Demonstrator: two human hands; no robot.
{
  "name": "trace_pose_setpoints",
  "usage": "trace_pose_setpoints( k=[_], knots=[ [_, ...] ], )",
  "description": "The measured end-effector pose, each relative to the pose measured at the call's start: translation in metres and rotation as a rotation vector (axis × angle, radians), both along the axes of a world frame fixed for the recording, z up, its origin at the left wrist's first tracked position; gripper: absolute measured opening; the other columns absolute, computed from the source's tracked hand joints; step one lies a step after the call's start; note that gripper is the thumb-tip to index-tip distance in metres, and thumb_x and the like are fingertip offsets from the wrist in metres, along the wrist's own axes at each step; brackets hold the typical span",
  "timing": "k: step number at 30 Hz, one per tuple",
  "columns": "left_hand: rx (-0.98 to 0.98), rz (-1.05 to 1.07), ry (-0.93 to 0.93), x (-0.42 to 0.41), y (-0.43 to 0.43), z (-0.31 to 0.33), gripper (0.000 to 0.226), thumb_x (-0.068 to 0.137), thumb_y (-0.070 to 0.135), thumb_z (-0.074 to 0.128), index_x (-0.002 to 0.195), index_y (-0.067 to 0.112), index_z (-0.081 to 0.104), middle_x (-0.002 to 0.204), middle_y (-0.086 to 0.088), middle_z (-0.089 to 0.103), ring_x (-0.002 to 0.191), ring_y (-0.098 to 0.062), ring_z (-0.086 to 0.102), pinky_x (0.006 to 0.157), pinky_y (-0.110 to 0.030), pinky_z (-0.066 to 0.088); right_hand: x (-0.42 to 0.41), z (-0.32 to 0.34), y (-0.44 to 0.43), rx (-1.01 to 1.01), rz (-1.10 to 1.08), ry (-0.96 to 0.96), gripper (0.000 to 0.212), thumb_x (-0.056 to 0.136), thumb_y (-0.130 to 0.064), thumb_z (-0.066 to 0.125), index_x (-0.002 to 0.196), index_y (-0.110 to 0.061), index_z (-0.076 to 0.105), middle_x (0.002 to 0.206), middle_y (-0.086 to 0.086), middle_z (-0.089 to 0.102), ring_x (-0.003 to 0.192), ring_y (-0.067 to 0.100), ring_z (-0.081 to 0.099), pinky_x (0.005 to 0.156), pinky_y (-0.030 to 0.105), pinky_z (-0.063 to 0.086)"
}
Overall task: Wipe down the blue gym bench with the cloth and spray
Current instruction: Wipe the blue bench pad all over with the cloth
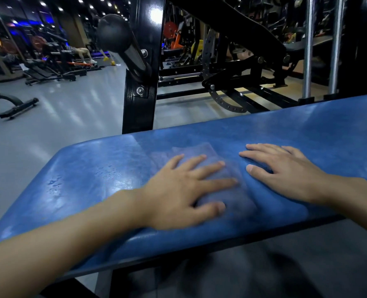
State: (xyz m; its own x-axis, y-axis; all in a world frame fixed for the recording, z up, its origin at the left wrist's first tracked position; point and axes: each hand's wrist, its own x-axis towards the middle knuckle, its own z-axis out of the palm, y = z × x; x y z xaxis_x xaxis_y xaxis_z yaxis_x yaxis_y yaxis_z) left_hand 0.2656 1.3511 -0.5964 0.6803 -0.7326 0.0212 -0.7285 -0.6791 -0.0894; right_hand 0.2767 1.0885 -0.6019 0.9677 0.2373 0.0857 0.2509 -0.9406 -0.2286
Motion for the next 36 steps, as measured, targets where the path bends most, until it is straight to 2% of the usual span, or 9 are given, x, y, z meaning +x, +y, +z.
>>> trace_pose_setpoints(
  k=[3,6,10,16,19,22,27,31,36],
  knots=[
    [-0.033,-0.067,0.010,-0.010,0.004,0.005,0.062,0.088,0.070,0.019,0.149,0.055,0.018,0.164,0.014,0.013,0.151,-0.020,0.011,0.119,-0.052,0.010,0.002,0.003,0.003,0.046,-0.028,-0.022,0.057,0.087,-0.058,0.024,0.139,-0.044,0.044,0.154,-0.020,0.031,0.144,0.000,0.018,0.119,0.043,0.011],
    [-0.036,-0.001,0.027,0.016,0.009,0.007,0.066,0.086,0.072,0.016,0.149,0.054,0.021,0.164,0.015,0.013,0.150,-0.014,0.011,0.120,-0.048,0.009,0.003,0.003,0.016,0.053,-0.006,-0.036,0.058,0.090,-0.062,0.023,0.142,-0.042,0.040,0.155,-0.018,0.030,0.145,0.002,0.017,0.119,0.045,0.011],
    [-0.099,0.166,0.011,0.080,0.038,0.003,0.068,0.083,0.075,0.012,0.146,0.055,0.027,0.160,0.017,0.024,0.148,-0.008,0.019,0.119,-0.049,0.016,0.000,-0.002,0.026,-0.032,0.019,0.009,0.061,0.089,-0.063,0.019,0.146,-0.045,0.030,0.158,-0.021,0.018,0.147,0.001,0.007,0.120,0.043,0.004],
    [-0.104,0.561,-0.037,0.139,0.077,0.000,0.050,0.094,0.067,0.023,0.141,0.054,0.034,0.153,0.011,0.037,0.142,-0.018,0.031,0.113,-0.053,0.022,-0.001,0.000,0.028,-0.030,0.016,0.012,0.059,0.089,-0.061,0.019,0.146,-0.046,0.029,0.158,-0.022,0.017,0.145,-0.001,0.006,0.119,0.041,0.003],
    [-0.077,0.504,-0.010,0.114,0.059,0.000,0.063,0.088,0.070,0.014,0.146,0.052,0.027,0.158,0.013,0.029,0.145,-0.020,0.025,0.112,-0.056,0.019,-0.002,0.000,0.028,-0.032,0.018,0.010,0.058,0.090,-0.060,0.020,0.146,-0.046,0.029,0.157,-0.022,0.018,0.145,-0.001,0.007,0.119,0.042,0.004],
    [-0.016,0.329,0.006,0.063,0.036,0.004,0.073,0.079,0.074,0.002,0.148,0.056,0.016,0.163,0.017,0.016,0.149,-0.019,0.015,0.117,-0.054,0.012,0.000,0.000,0.027,-0.008,0.012,0.011,0.053,0.093,-0.057,0.022,0.144,-0.046,0.032,0.157,-0.022,0.020,0.145,-0.001,0.008,0.119,0.041,0.004],
    [0.016,-0.024,0.016,-0.020,0.017,0.003,0.064,0.088,0.071,0.013,0.150,0.055,0.010,0.165,0.016,0.003,0.152,-0.018,0.003,0.120,-0.052,0.005,0.004,0.001,0.028,0.075,-0.023,0.002,0.053,0.092,-0.055,0.020,0.139,-0.046,0.043,0.154,-0.022,0.030,0.144,-0.001,0.015,0.119,0.042,0.007],
    [-0.033,0.032,0.043,0.005,0.031,0.008,0.066,0.086,0.071,0.015,0.149,0.053,0.020,0.164,0.016,0.010,0.151,-0.013,0.006,0.121,-0.046,0.005,0.001,0.004,0.039,0.030,0.001,-0.008,0.057,0.089,-0.058,0.020,0.142,-0.044,0.038,0.156,-0.020,0.026,0.147,0.002,0.010,0.119,0.044,0.005],
    [-0.110,0.285,-0.018,0.089,0.084,0.004,0.066,0.085,0.073,0.014,0.146,0.053,0.030,0.158,0.014,0.030,0.146,-0.011,0.026,0.117,-0.048,0.023,-0.004,-0.001,0.048,-0.019,0.052,0.038,0.063,0.087,-0.064,0.014,0.146,-0.047,0.027,0.159,-0.023,0.013,0.146,-0.001,0.002,0.120,0.043,0.000]
  ],
)
